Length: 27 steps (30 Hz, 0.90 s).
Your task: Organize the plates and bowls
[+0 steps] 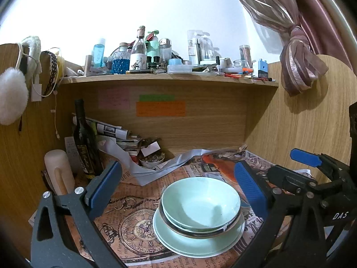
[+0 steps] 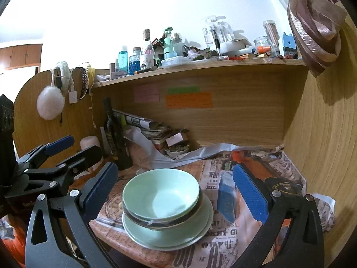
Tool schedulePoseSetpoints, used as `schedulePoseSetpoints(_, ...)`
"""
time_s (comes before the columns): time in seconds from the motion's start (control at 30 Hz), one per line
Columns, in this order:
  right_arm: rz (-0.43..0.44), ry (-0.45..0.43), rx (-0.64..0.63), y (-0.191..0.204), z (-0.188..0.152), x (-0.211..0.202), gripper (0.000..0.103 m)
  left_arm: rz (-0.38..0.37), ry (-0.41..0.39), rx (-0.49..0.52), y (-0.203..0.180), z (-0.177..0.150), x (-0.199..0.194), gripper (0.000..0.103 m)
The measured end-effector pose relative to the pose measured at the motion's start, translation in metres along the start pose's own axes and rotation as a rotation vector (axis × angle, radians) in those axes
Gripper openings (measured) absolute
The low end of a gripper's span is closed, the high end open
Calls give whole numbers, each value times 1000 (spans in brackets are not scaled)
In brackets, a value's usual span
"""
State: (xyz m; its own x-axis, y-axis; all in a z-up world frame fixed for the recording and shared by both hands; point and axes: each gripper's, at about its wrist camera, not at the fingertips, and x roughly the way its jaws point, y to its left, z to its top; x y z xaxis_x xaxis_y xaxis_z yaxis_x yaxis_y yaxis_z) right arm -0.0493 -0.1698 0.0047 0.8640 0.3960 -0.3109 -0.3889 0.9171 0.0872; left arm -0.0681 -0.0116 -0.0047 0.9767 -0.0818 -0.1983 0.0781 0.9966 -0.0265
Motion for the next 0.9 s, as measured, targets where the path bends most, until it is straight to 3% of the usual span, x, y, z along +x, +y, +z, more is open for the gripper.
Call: schedulePoseSetpoints(0.9,-20,-14,10,-1,0,-4,103,-5,3,-9,0,-1,4,103)
